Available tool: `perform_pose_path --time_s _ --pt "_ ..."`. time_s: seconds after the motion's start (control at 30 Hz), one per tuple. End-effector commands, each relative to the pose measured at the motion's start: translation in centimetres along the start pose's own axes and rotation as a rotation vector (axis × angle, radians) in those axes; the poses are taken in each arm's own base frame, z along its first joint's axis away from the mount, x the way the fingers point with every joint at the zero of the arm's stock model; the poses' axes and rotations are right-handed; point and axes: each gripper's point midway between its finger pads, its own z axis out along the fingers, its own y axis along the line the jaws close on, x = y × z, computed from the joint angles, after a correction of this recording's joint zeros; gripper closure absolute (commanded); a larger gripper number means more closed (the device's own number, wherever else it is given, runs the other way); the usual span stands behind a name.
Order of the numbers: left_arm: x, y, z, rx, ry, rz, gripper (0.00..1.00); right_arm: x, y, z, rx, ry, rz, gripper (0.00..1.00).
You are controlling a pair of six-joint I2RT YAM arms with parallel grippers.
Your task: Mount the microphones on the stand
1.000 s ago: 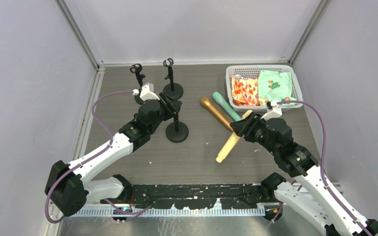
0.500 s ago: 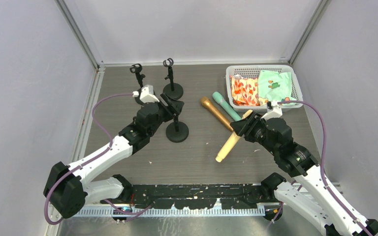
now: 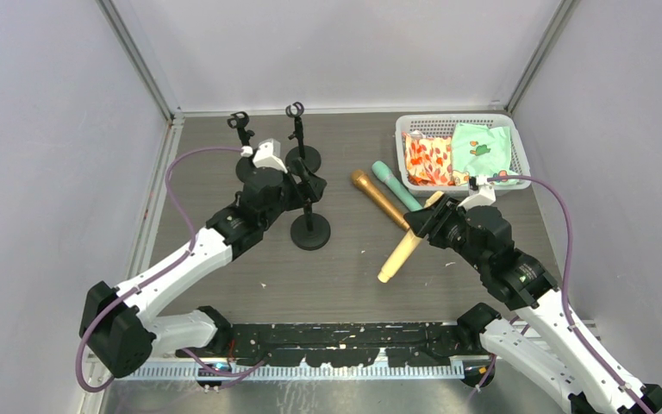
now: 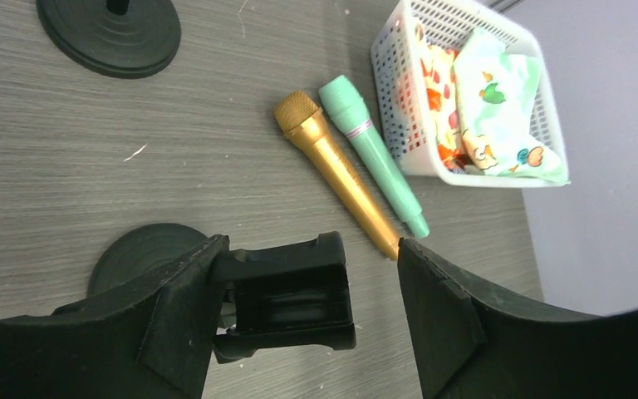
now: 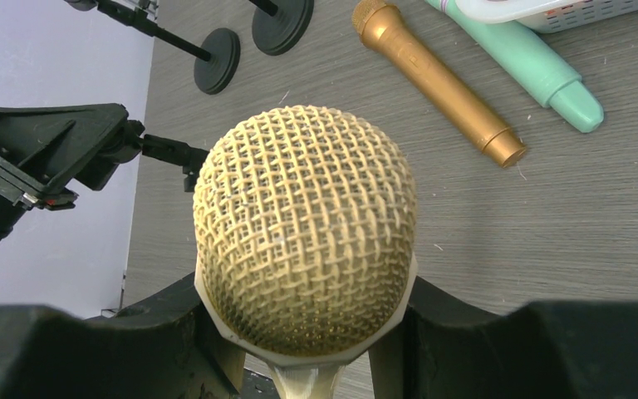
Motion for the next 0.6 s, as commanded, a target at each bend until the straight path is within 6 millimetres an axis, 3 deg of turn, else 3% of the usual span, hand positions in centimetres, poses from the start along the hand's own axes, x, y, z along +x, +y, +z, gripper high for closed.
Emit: perform_pose_path --time_s 0.0,0.27,0.4,0.57 --pt "-0.86 -1.23 -0.01 0.02 0.009 0.041 0.28 -2.32 1.64 -0.64 -0.042 -0.073 0.004 0.89" --pt "-0.04 -0.69 0.54 0.012 0.039 0.051 0.42 -2.46 1.41 -1.0 -0.032 -0.079 -0.005 0.89" --pt "-0.25 -0.69 0.4 0.024 0.039 0.056 0.53 -2.54 1.42 -1.04 -0.033 -0.083 -0.005 0.88" --pt "-0.55 -1.05 0.48 0.067 0.041 0.061 0.58 -2.6 1.54 -0.95 -0.036 -0.084 -0.004 0.89"
